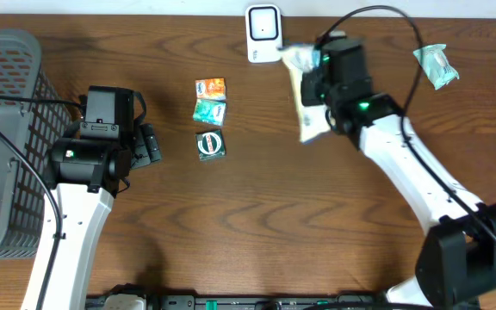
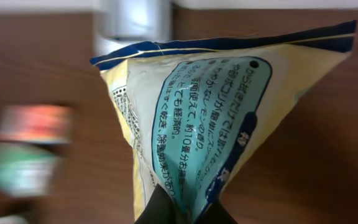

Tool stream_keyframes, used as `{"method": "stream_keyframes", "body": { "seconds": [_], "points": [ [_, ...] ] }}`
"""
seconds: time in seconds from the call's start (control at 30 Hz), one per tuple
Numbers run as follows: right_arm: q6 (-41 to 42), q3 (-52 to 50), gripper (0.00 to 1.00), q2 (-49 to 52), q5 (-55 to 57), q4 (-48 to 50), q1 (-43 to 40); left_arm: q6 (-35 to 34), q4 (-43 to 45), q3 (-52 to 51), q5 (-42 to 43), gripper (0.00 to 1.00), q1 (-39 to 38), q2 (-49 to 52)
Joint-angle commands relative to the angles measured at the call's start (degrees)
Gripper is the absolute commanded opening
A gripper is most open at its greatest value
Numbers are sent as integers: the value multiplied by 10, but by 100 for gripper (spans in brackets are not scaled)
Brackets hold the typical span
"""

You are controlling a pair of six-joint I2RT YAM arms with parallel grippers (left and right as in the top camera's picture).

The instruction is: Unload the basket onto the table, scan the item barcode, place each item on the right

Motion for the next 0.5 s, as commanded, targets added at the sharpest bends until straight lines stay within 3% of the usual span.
{"method": "stream_keyframes", "body": {
  "seconds": [0.0, 0.13, 0.47],
  "points": [
    [-96, 4, 1, 26, 297, -17, 21, -3, -2, 9, -2, 98, -1, 2],
    [-96, 4, 1, 68, 388, -46, 26, -3, -1, 9, -2, 98, -1, 2],
    [-102, 4, 8, 150, 394, -89, 56, -3, -1, 9, -2, 98, -1, 2]
  ]
}}
